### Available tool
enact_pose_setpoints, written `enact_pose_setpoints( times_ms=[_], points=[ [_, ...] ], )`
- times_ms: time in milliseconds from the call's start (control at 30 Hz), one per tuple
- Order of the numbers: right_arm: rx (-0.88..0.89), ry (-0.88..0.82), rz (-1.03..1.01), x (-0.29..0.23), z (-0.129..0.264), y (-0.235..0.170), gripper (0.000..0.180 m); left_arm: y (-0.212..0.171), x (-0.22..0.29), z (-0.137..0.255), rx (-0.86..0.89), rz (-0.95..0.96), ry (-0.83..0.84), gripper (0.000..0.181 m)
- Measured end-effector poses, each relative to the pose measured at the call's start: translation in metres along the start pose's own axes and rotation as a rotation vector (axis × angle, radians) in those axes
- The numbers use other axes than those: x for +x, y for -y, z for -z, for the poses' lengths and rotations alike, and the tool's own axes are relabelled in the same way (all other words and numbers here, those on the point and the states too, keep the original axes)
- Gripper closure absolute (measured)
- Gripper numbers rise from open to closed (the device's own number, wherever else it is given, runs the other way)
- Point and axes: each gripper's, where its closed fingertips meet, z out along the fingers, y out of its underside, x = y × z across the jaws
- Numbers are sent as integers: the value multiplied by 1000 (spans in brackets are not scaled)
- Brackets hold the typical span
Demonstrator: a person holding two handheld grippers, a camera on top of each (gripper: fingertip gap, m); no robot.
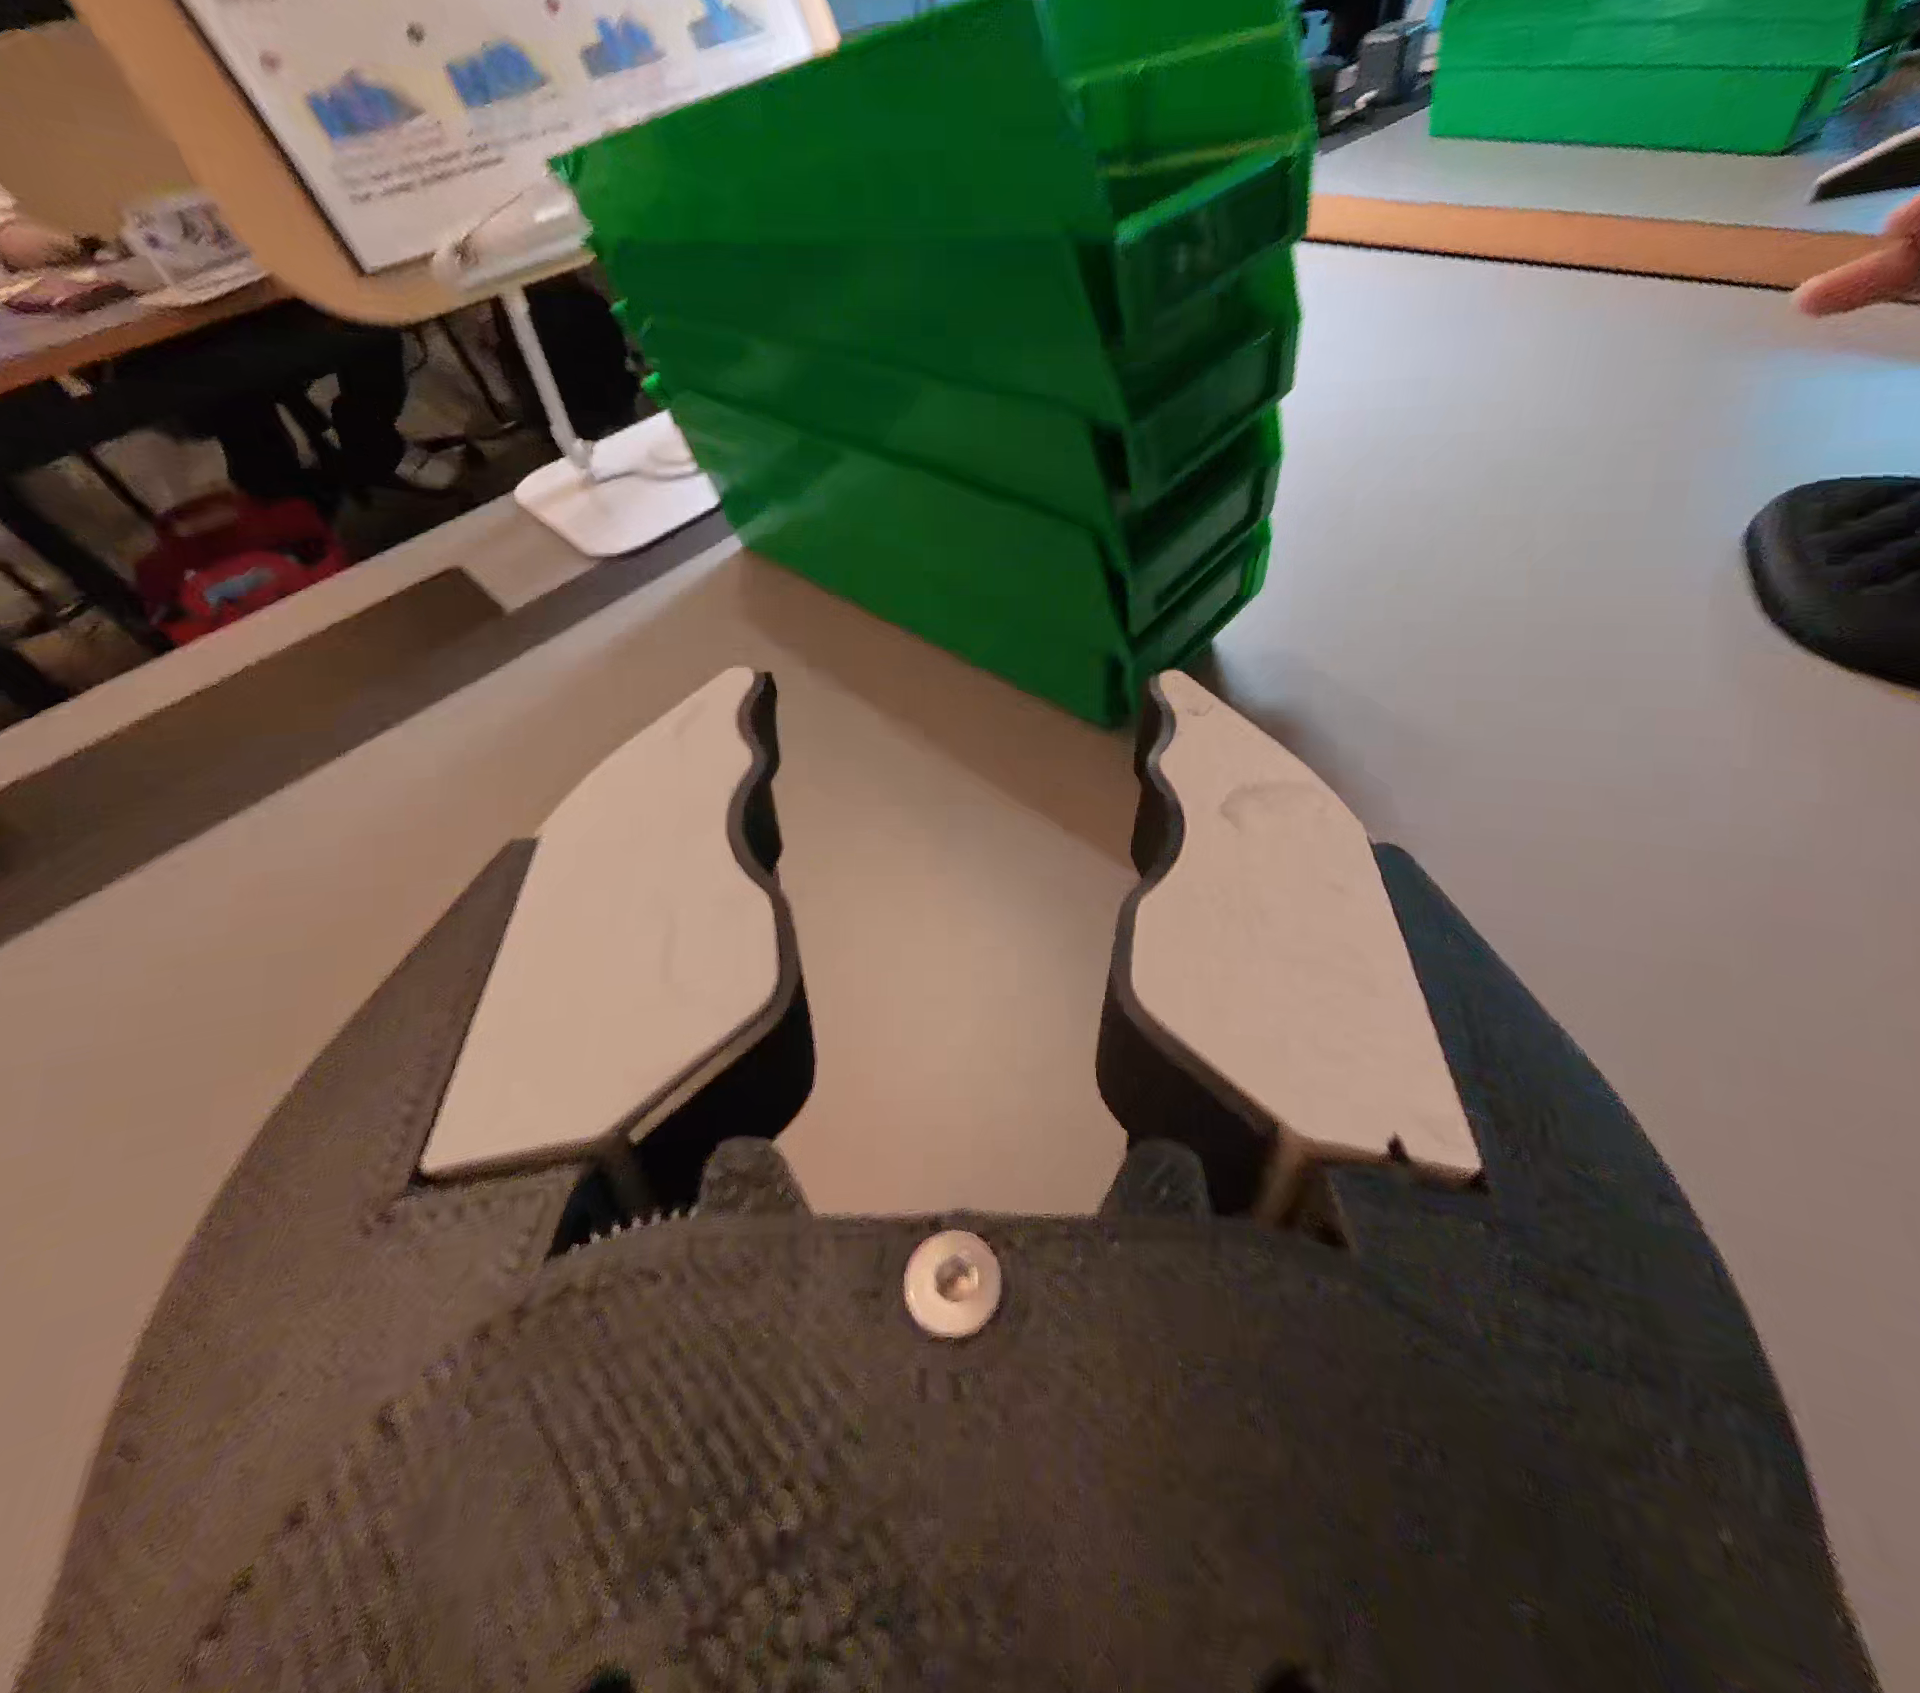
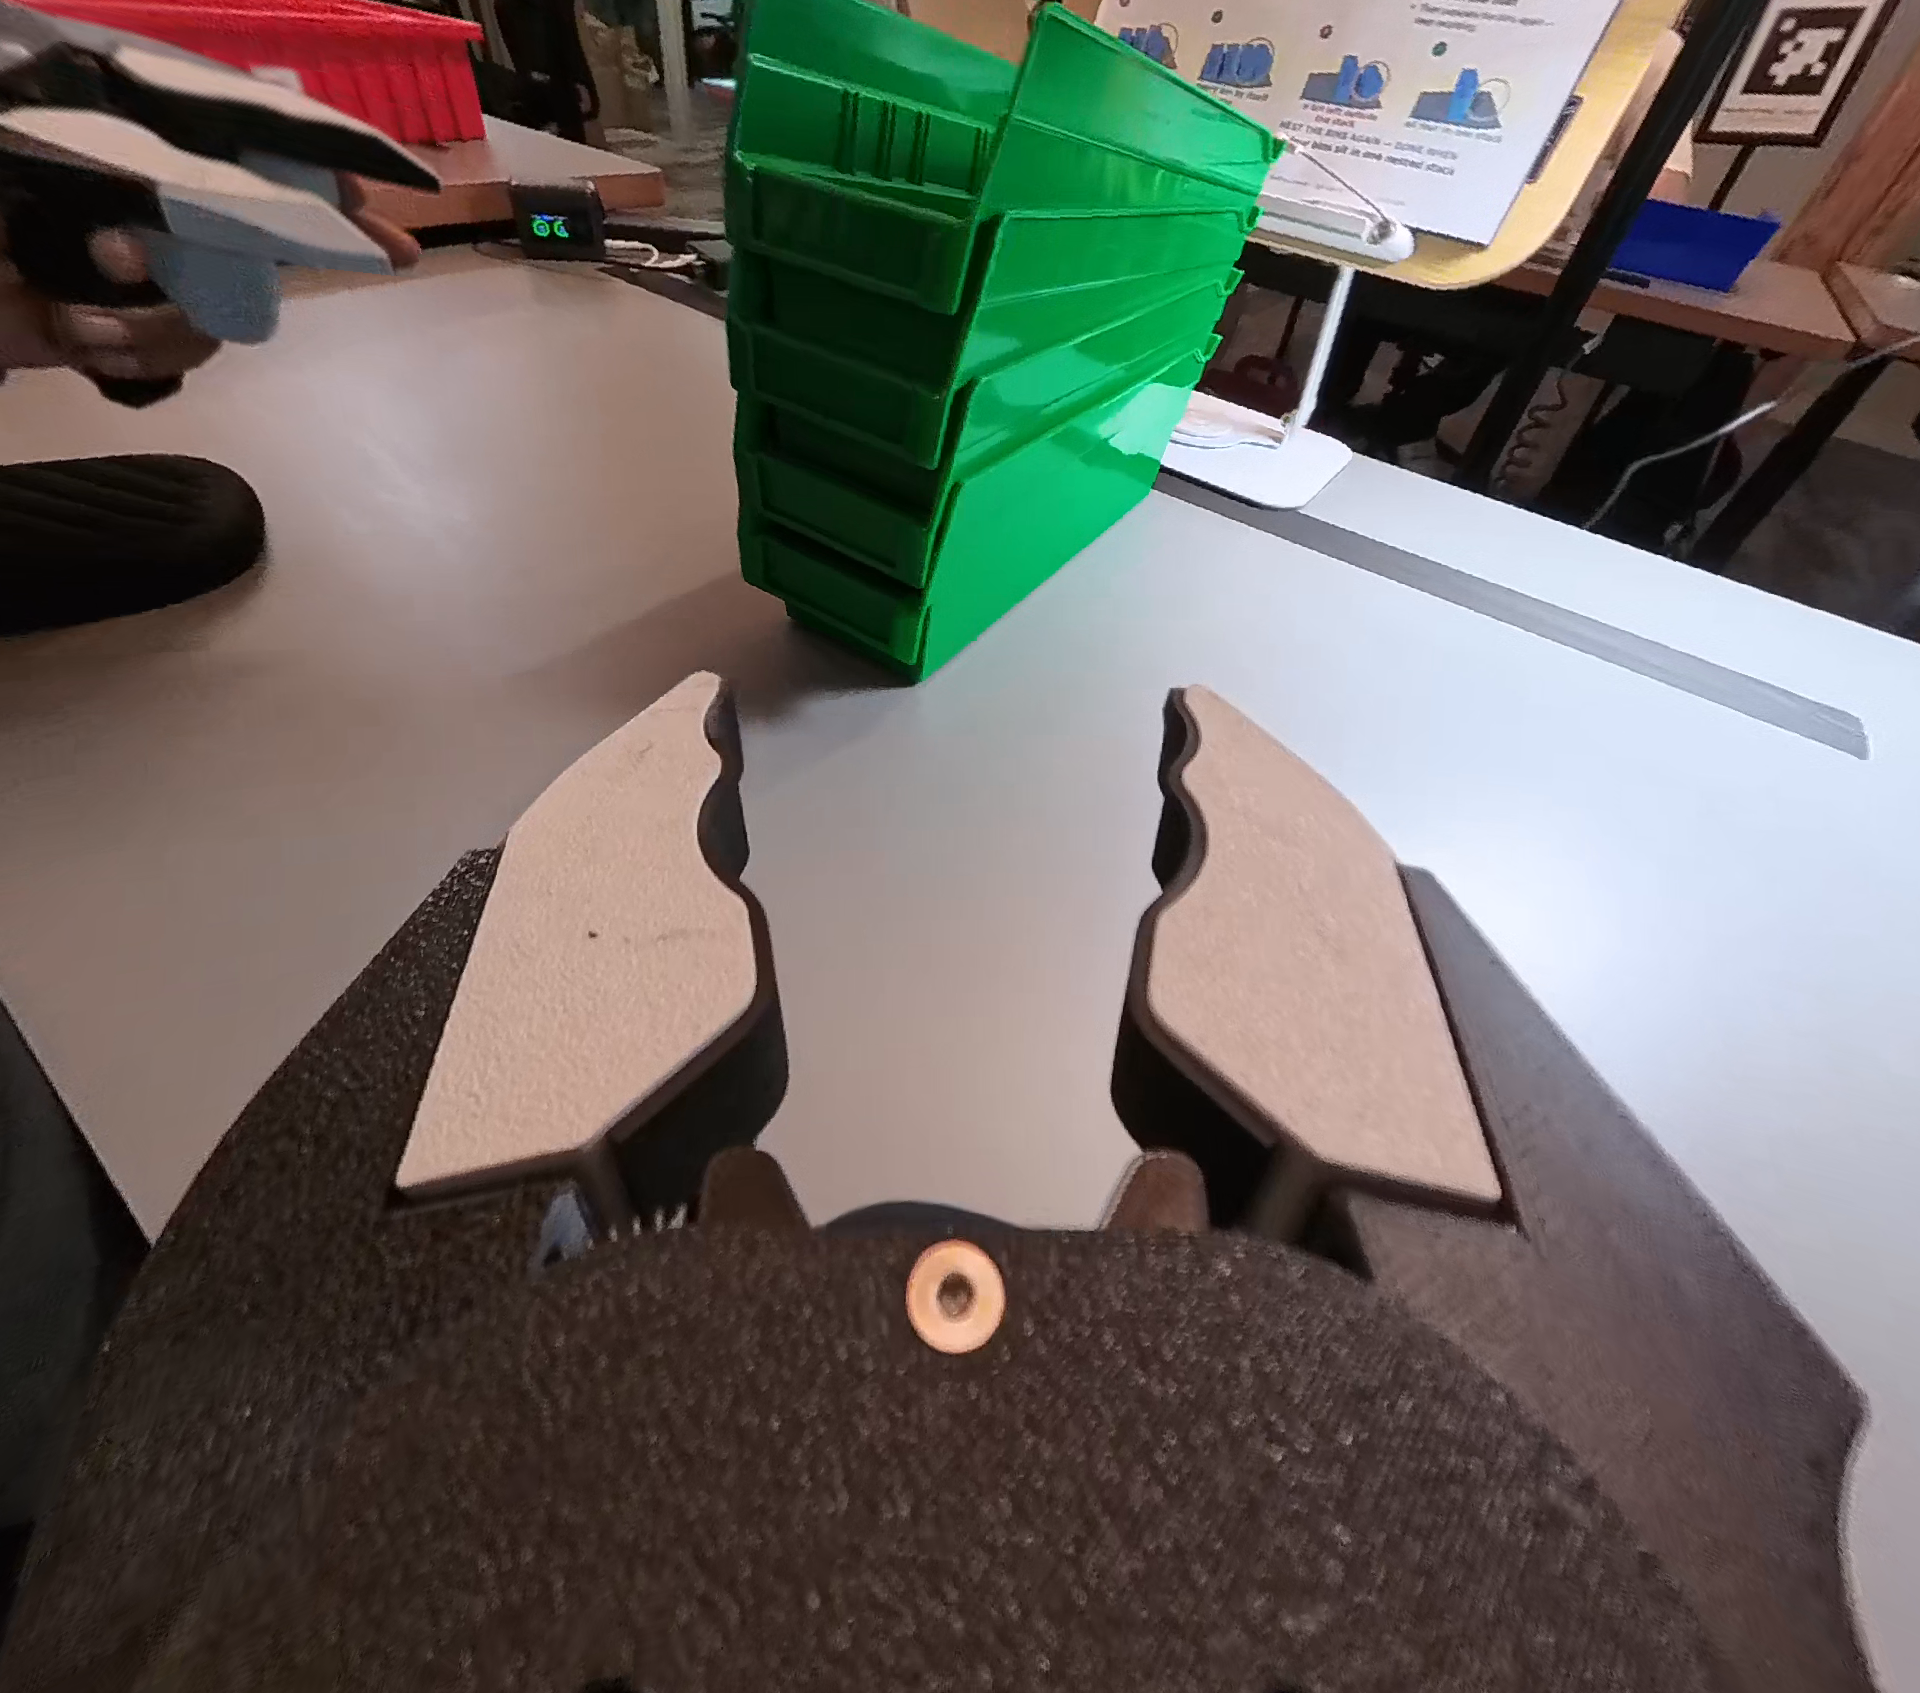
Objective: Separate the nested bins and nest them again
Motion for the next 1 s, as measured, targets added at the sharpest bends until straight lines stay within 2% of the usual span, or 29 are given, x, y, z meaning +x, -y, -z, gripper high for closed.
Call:
enact_pose_setpoints(
  times_ms=[200, 367, 533, 800, 1000],
  points=[
    [-7, 38, 36, -14, -13, 1, 103, -37, -15, 8, -6, 82, 30, 113],
    [-27, 67, 37, -21, -22, -7, 104, -43, -10, 9, 29, 104, -17, 103],
    [-8, 88, 40, -27, -26, -8, 108, -48, -10, 7, 22, 87, -20, 103],
    [29, 93, 17, -26, -26, -9, 113, -42, -19, 12, 63, 61, 66, 131],
    [11, 171, 30, -38, -27, -14, 137, -47, -18, 9, 55, 83, 59, 146]
  ],
)
